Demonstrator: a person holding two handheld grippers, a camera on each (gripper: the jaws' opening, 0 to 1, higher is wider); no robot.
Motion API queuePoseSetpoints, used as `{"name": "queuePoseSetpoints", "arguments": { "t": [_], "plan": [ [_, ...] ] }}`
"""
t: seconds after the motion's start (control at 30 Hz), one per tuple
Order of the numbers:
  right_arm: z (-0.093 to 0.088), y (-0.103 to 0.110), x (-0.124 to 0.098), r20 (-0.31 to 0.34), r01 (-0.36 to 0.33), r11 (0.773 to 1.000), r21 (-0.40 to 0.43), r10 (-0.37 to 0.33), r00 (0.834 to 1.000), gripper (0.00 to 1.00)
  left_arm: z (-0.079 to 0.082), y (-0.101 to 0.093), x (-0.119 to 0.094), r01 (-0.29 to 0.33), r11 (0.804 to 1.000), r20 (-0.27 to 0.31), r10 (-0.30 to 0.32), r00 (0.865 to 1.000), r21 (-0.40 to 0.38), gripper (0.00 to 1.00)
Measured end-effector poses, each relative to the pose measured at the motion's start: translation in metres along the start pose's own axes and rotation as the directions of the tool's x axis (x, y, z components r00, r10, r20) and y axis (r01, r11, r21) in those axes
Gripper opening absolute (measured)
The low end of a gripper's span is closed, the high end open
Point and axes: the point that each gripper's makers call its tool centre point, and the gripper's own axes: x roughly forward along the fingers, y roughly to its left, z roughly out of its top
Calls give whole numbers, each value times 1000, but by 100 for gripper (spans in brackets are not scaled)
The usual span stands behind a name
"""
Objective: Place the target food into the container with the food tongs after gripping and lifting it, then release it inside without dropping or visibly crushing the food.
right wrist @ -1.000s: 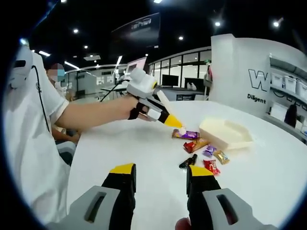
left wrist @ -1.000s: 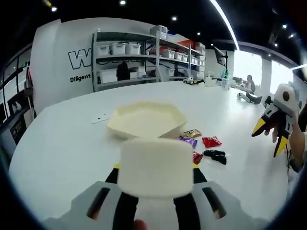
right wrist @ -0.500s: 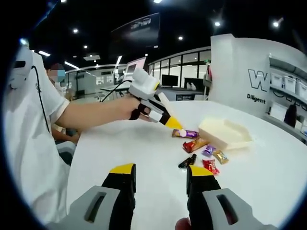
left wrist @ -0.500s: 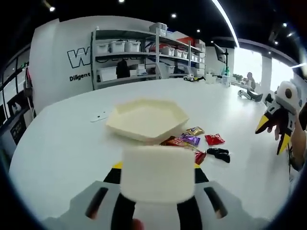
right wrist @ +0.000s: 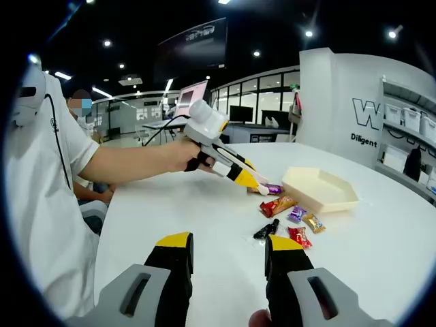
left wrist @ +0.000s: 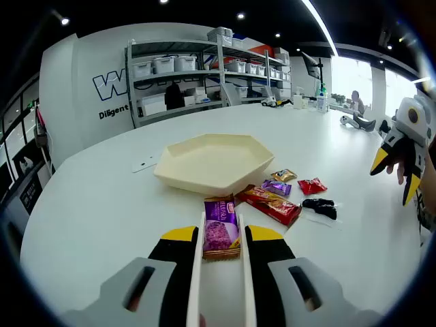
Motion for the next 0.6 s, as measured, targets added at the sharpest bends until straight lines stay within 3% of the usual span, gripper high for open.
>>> {"name": "queuePoseSetpoints", "arguments": {
  "t": [0.6],
  "plan": [
    [-1, 0, 2, -5, -3, 1000, 1, 3, 1000, 37, -4, 6, 3, 31, 999, -59, -33, 998, -38, 23]
  ]
}}
